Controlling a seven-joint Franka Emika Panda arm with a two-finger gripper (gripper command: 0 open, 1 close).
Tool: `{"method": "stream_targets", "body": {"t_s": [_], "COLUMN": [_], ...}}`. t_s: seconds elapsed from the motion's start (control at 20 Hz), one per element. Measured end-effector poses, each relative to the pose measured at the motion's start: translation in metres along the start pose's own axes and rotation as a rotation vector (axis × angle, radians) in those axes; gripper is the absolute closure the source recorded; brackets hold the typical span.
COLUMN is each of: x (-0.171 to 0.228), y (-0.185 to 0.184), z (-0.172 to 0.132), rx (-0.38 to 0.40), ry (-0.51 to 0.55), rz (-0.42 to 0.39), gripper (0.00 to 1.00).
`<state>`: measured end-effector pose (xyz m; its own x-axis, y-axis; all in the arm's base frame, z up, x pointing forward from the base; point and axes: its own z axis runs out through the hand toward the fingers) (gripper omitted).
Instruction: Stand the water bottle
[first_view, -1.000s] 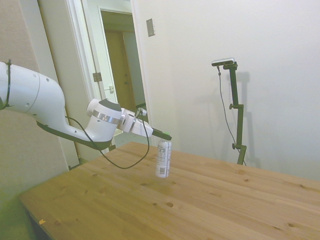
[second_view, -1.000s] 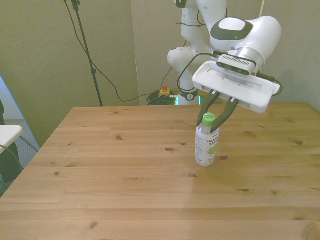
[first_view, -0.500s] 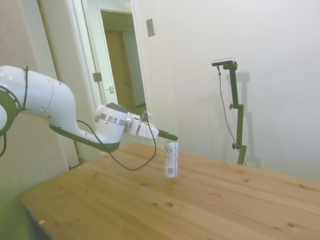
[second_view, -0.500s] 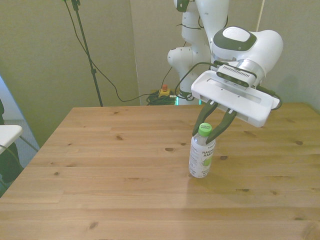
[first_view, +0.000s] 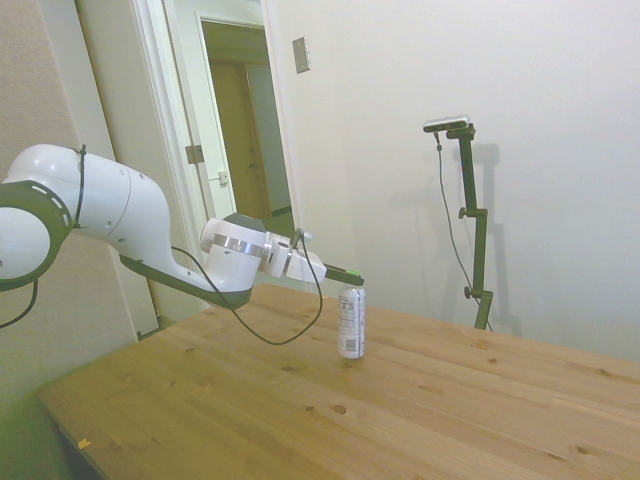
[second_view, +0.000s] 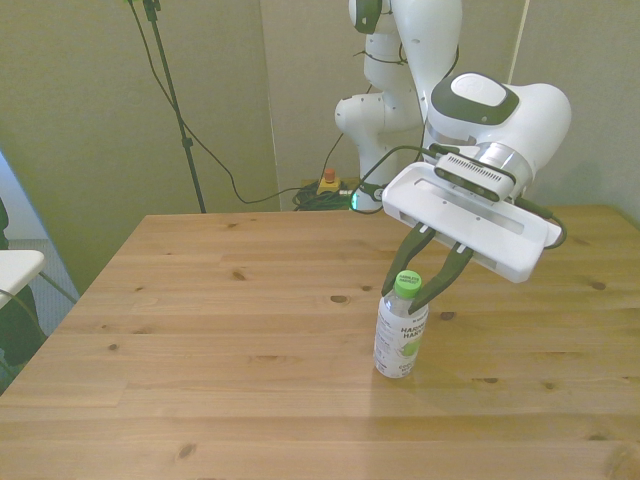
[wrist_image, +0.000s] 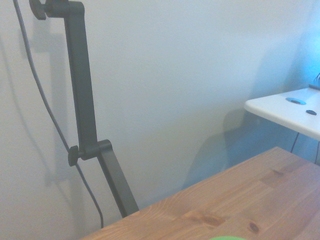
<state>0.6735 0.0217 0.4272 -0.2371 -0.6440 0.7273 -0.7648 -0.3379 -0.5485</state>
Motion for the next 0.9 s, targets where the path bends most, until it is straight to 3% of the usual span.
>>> {"method": "stream_targets", "body": {"t_s": [0.05, 0.1, 0.9], "x": [-0.0011, -0.0016, -0.0090], "y": [-0.0001, -0.0005, -0.0011], "z": [0.0011, 0.0016, -0.0068], "rx": [-0.001, -0.001, 0.003], "ry": [0.003, 0.007, -0.002], "rz": [-0.003, -0.004, 0.010], "gripper": [1.00, 0.00, 0.00]}}
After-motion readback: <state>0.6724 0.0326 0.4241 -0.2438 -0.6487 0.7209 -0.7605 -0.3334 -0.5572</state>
